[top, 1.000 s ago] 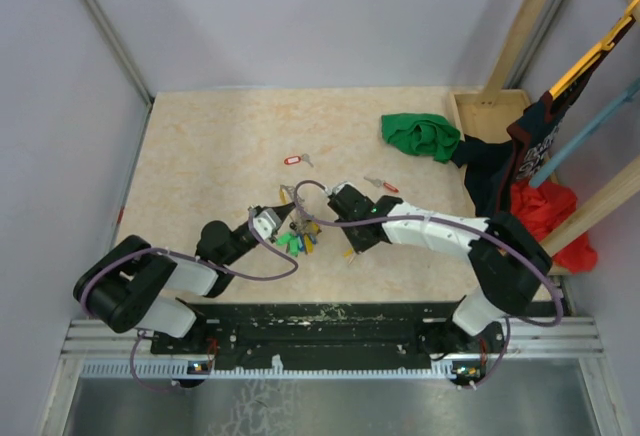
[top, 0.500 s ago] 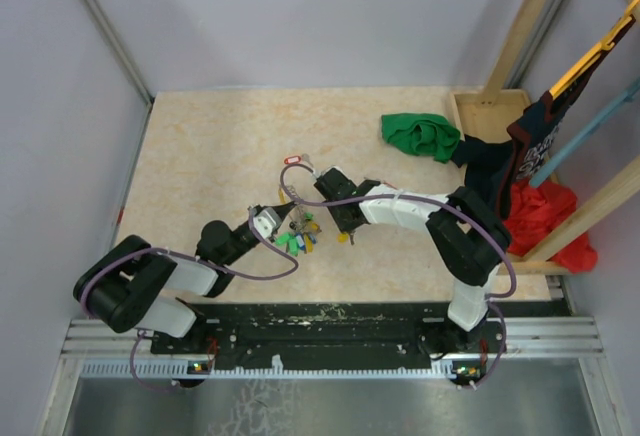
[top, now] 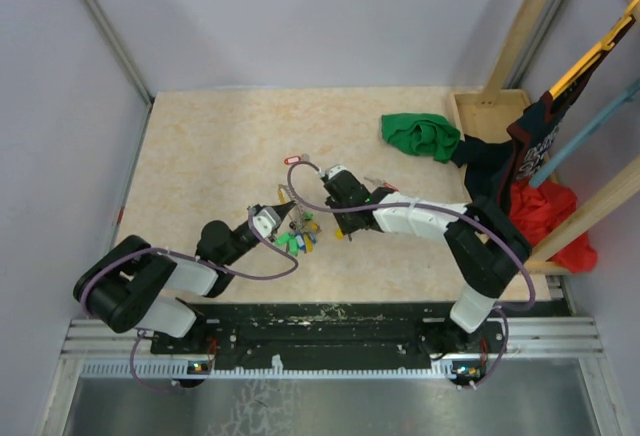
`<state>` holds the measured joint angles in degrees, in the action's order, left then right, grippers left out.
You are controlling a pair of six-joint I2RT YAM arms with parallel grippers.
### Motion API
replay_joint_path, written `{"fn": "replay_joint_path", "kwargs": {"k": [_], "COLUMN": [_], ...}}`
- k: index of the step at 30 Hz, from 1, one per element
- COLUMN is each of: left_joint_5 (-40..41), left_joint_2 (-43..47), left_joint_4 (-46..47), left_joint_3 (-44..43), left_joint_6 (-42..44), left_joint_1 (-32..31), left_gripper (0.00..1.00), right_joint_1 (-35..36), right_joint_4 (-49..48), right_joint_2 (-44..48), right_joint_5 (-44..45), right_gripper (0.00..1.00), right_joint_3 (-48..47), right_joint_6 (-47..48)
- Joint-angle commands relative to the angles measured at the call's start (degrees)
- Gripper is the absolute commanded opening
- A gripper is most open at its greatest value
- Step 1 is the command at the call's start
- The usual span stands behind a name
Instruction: Put the keys on the keyring
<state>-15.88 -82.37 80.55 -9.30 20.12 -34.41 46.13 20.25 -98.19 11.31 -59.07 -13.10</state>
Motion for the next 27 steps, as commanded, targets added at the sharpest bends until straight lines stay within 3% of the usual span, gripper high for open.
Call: {"fn": "replay_joint_path", "kwargs": {"k": [1,20,27], "left_joint_5": [0.9,0.7,0.5], "left_joint_2": [1.6,1.2,1.2], "left_joint_4": [3.3,3.4,3.4], "left_joint_3": [-0.2,-0.4,-0.4], "left_joint_6": [-1.2,-1.7,-1.7], "left_joint_1": [-0.3,-0.3,-0.3], "left_gripper": [0.0,0.0,0.0], "right_joint_1": [-1.1,-3.3,-3.3], "right_joint_4": [-7.1,-18.7,-18.5], "right_joint_2": [7.9,7.6,4.9], "right_joint_5": [-1.5,-3.9,-3.4], "right_gripper": [0.22,0.19,0.19], "right_joint_3": [2.0,8.8,8.2], "right_joint_6": [-0.8,-1.2,-1.2]}}
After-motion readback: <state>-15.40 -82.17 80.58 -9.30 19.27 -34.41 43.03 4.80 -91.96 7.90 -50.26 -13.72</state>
